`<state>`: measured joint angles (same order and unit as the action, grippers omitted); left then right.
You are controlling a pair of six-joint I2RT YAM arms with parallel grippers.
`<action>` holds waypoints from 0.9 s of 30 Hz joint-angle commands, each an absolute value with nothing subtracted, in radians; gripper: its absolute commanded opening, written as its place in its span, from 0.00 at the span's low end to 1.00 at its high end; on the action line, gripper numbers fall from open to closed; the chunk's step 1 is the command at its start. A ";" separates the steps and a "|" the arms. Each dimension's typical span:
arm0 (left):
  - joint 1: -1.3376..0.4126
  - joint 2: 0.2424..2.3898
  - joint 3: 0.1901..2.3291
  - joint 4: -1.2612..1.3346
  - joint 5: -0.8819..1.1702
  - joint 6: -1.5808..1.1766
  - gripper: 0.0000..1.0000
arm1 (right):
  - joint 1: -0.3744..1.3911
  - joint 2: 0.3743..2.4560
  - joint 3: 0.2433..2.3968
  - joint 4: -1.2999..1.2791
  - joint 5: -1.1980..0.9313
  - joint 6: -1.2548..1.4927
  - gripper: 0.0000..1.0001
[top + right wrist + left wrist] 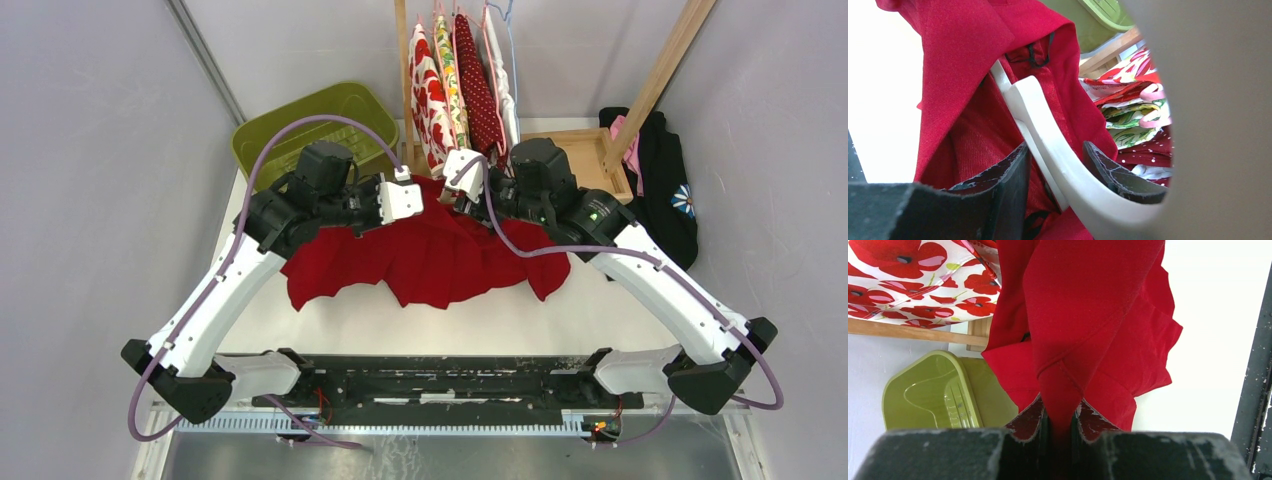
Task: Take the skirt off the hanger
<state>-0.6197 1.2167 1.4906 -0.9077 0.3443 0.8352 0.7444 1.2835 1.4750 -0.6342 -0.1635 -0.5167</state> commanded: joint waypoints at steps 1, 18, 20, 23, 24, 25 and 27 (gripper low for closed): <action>-0.627 1.184 1.515 -0.819 0.388 0.828 0.03 | 0.738 1.255 1.516 -0.630 -0.113 -0.509 0.36; -0.627 1.176 1.508 -0.782 0.352 0.822 0.03 | 0.738 1.312 1.468 -0.688 -0.236 -0.469 0.01; -0.628 1.170 1.505 -0.761 0.343 0.823 0.03 | 0.738 1.312 1.443 -0.665 -0.256 -0.448 0.01; -0.628 1.171 1.506 -0.747 0.346 0.827 0.03 | 0.739 1.322 1.446 -0.652 -0.280 -0.454 0.01; -0.627 1.172 1.505 -0.747 0.347 0.828 0.03 | 0.741 1.326 1.457 -0.655 -0.283 -0.465 0.01; -0.628 1.172 1.503 -0.747 0.347 0.829 0.03 | 0.741 1.328 1.476 -0.660 -0.284 -0.476 0.01; -0.627 1.171 1.495 -0.747 0.348 0.828 0.03 | 0.741 1.331 1.518 -0.685 -0.285 -0.504 0.09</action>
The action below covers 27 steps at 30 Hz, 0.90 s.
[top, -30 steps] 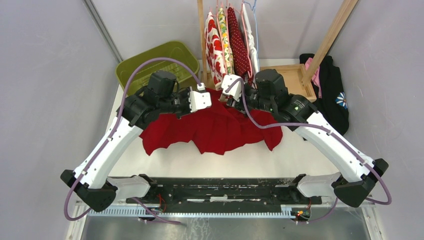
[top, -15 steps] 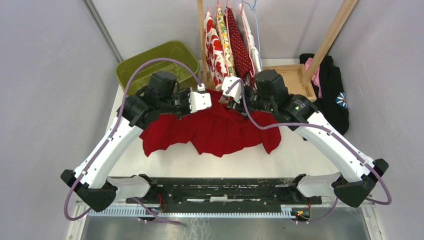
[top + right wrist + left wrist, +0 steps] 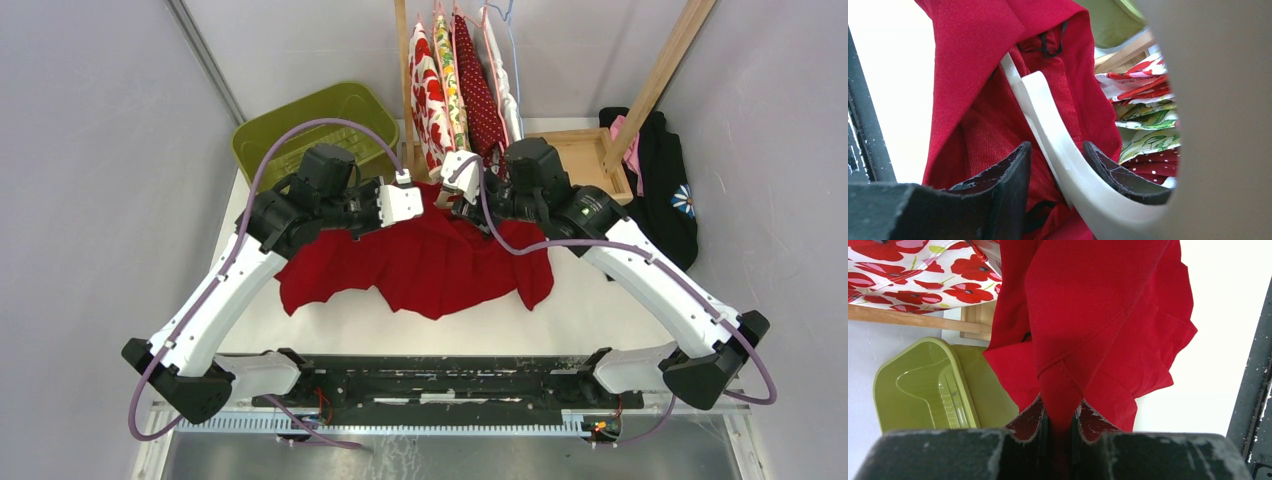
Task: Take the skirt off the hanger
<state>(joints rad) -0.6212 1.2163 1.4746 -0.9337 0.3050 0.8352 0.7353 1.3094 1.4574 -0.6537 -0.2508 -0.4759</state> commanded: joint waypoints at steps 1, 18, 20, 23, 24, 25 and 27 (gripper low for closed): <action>-0.628 1.170 1.492 -0.747 0.349 0.827 0.03 | 0.742 1.328 1.536 -0.696 -0.288 -0.516 0.24; -0.626 1.207 1.500 -0.729 0.303 0.808 0.03 | 0.742 1.188 1.324 -0.686 -0.170 -0.594 0.66; -0.626 1.207 1.489 -0.725 0.312 0.804 0.03 | 0.741 1.194 1.384 -0.725 -0.142 -0.626 0.67; -0.627 1.210 1.480 -0.723 0.317 0.795 0.03 | 0.742 1.201 1.481 -0.715 -0.092 -0.631 0.69; -0.627 1.210 1.477 -0.723 0.317 0.793 0.03 | 0.742 1.202 1.509 -0.704 -0.076 -0.632 0.69; -0.626 1.211 1.474 -0.723 0.317 0.793 0.03 | 0.742 1.202 1.528 -0.691 -0.068 -0.632 0.70; -0.627 1.209 1.467 -0.723 0.315 0.793 0.03 | 0.742 1.203 1.566 -0.669 -0.070 -0.616 0.71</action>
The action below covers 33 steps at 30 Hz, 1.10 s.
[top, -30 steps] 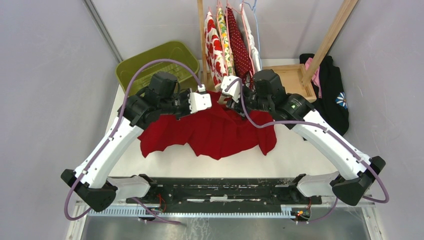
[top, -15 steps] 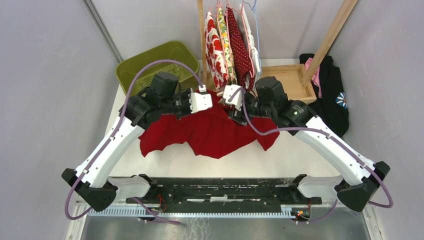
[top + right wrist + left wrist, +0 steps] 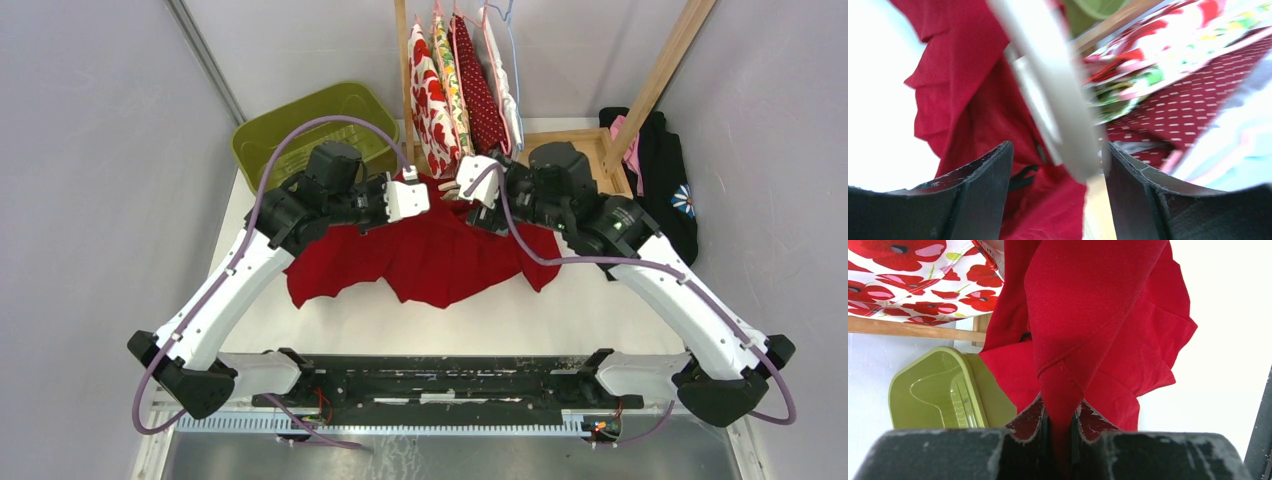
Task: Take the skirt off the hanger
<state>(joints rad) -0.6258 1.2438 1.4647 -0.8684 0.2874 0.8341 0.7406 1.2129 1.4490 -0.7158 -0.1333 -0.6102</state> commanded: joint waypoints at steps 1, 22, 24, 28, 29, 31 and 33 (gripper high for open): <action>-0.627 1.209 1.464 -0.723 0.315 0.793 0.03 | 0.741 1.206 1.582 -0.664 -0.083 -0.604 0.72; -0.627 1.221 1.549 -0.797 0.333 0.823 0.03 | 0.742 1.229 1.530 -0.760 -0.307 -0.575 0.68; -0.628 1.220 1.557 -0.801 0.344 0.815 0.03 | 0.742 1.234 1.522 -0.748 -0.310 -0.574 0.67; -0.629 1.212 1.580 -0.822 0.384 0.813 0.03 | 0.742 1.259 1.526 -0.735 -0.317 -0.595 0.66; -0.628 1.209 1.581 -0.828 0.394 0.813 0.03 | 0.742 1.266 1.532 -0.742 -0.314 -0.612 0.66; -0.628 1.205 1.583 -0.839 0.408 0.816 0.03 | 0.742 1.282 1.574 -0.787 -0.307 -0.676 0.65; -0.627 1.202 1.575 -0.838 0.409 0.814 0.03 | 0.742 1.288 1.608 -0.818 -0.260 -0.719 0.65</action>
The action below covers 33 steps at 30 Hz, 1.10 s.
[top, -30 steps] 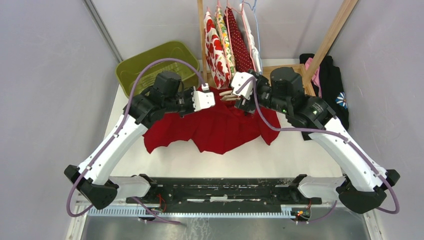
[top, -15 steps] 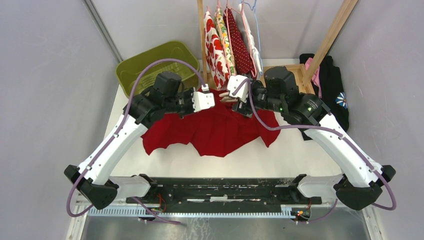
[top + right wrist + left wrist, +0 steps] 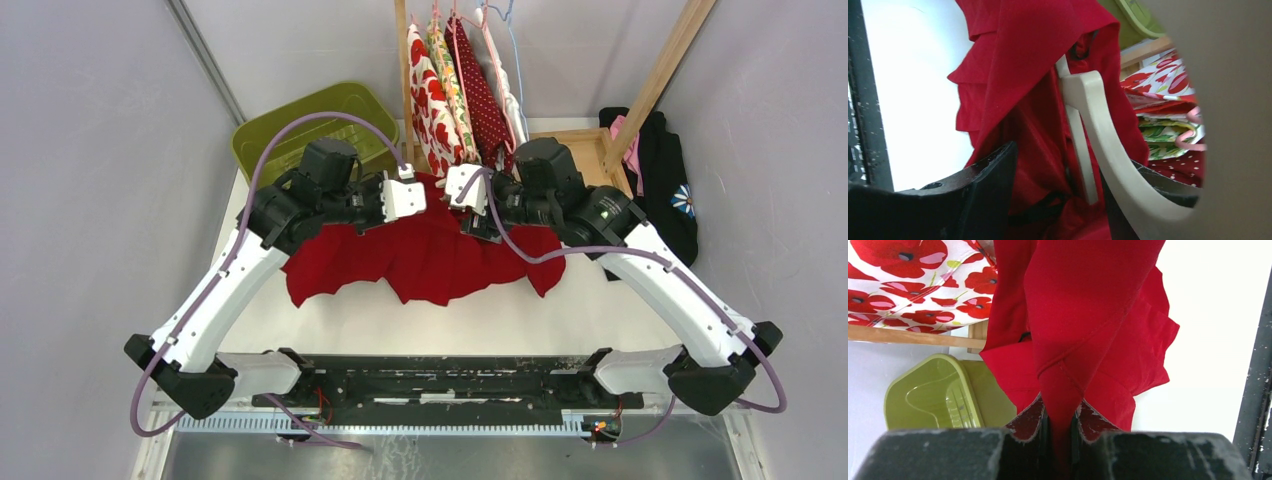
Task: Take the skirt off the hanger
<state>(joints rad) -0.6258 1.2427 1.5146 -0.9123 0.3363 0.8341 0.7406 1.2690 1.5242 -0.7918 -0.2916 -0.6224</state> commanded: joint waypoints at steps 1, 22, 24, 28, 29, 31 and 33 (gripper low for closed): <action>-0.627 1.200 1.570 -0.837 0.408 0.815 0.03 | 0.742 1.293 1.622 -0.822 -0.230 -0.734 0.65; -0.627 1.158 1.523 -0.821 0.377 0.823 0.03 | 0.737 1.359 1.506 -0.766 -0.212 -0.692 0.53; -0.628 1.159 1.526 -0.821 0.376 0.822 0.03 | 0.736 1.359 1.497 -0.752 -0.213 -0.679 0.39; -0.628 1.162 1.525 -0.819 0.377 0.817 0.03 | 0.733 1.363 1.508 -0.752 -0.202 -0.658 0.01; -0.627 1.162 1.524 -0.819 0.377 0.818 0.03 | 0.730 1.360 1.508 -0.750 -0.201 -0.649 0.01; -0.628 1.164 1.523 -0.818 0.377 0.816 0.03 | 0.725 1.355 1.507 -0.749 -0.207 -0.637 0.01; -0.627 1.164 1.520 -0.814 0.377 0.815 0.03 | 0.720 1.353 1.501 -0.768 -0.218 -0.643 0.01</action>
